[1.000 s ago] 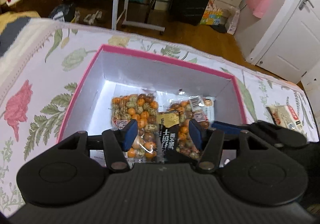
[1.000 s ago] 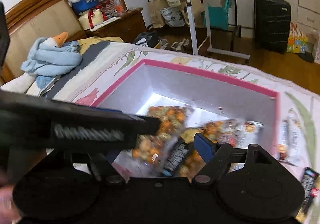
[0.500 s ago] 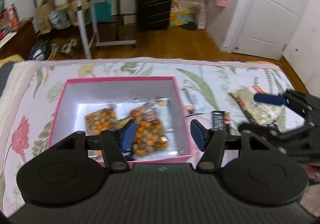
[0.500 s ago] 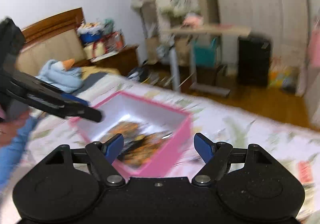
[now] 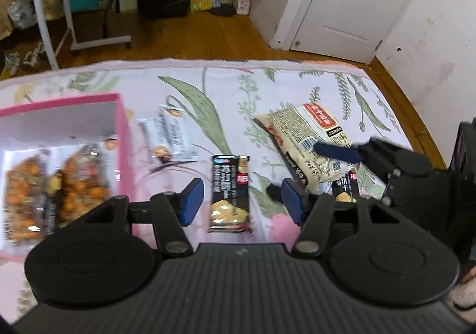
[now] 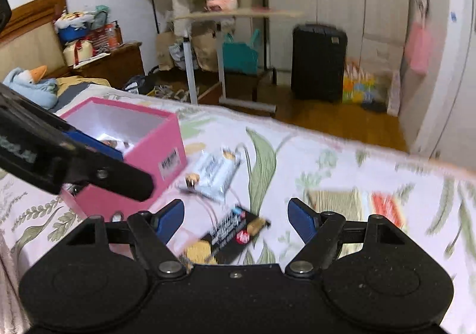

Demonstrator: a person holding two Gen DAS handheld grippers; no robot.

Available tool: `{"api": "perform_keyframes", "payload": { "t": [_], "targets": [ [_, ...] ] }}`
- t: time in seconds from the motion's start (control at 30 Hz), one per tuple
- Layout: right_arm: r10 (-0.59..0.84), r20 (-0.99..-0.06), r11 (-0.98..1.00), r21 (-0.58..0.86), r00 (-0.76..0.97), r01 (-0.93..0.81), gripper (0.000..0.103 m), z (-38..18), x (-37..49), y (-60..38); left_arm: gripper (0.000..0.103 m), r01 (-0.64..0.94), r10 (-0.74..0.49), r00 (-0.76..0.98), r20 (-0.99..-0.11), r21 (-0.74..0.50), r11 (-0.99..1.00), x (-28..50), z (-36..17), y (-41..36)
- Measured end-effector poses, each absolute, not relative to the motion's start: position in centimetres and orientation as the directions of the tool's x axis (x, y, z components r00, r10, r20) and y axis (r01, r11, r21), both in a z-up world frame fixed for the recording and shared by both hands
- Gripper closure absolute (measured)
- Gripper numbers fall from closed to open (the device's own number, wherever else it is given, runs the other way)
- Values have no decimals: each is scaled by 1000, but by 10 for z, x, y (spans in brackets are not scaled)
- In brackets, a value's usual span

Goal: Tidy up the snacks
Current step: 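Lower the left gripper onto the small black NB cracker pack, then close the left gripper on the cracker pack's end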

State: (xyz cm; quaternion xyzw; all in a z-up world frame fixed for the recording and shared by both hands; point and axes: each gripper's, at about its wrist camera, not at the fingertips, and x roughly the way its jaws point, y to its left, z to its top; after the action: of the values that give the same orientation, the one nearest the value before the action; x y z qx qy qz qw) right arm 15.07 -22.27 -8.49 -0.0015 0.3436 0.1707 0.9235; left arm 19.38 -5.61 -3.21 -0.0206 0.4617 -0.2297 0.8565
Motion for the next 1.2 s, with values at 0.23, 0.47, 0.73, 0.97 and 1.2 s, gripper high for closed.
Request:
{"api": "perform_keyframes", "payload": {
  "t": [0.23,0.47,0.73,0.97,1.2],
  "targets": [
    [372,-707,918,187,601,-348,26,-130,162,-209,54,310,-464,400,-790,-360,880,216,-98,-54],
    [419,-753,889,227,506,-399,28,-180,169,-188,54,262,-388,359,-849,-308,915,233,-147,-77],
    [410,-741,898,225,532,-379,28,-184,168,-188,54,222,-429,284,-857,-377,899,243,-170,-73],
    [351,-762,913,152,543,-378,25,-182,163,-184,54,180,-529,214,-821,-499,848,237,-172,-70],
    [289,-760,912,34,582,-408,25,-188,153,-171,54,221,-464,261,-847,-415,882,224,-177,-84]
  ]
}}
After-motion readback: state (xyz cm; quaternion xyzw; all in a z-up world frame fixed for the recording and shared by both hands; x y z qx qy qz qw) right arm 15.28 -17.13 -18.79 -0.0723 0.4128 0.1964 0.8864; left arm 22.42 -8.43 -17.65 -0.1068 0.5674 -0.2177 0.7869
